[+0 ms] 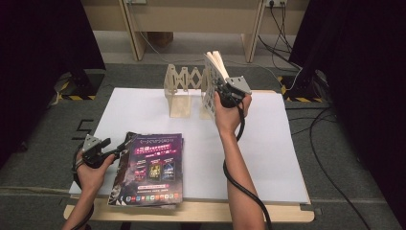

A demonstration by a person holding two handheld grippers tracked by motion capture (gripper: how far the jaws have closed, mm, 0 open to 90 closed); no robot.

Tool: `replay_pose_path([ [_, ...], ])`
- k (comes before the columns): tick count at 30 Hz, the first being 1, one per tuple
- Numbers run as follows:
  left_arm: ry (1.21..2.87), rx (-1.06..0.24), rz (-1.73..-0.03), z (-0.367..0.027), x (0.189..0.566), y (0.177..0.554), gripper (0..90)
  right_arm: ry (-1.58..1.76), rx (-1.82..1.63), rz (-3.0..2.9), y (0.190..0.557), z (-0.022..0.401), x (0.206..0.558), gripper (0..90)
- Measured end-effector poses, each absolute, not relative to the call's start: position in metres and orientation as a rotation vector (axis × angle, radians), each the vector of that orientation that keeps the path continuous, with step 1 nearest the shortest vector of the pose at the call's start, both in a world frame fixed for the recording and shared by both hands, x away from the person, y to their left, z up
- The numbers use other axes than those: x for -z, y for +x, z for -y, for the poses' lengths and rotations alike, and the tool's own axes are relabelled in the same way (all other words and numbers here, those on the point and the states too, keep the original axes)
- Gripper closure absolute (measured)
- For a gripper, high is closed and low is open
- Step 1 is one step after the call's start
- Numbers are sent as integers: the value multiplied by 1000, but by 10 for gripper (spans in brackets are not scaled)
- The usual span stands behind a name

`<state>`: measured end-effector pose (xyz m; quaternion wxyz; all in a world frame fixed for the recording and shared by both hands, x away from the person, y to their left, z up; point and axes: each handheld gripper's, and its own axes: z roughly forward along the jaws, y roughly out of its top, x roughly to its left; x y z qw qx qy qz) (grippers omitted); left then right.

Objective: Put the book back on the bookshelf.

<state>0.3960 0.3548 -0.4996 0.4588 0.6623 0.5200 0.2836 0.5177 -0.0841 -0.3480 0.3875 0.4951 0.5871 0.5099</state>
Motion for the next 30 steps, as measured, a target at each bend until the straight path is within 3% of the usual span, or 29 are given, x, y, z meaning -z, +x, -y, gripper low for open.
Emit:
replay_pose_path([
  [13, 1631, -693, -1282, -355, 500, 397, 297, 1294, -1281, -1536, 523, 87, 335, 635],
  [30, 1634, -696, -1280, -355, 500, 396, 296, 1304, -1268, -1577, 525, 85, 325, 659],
])
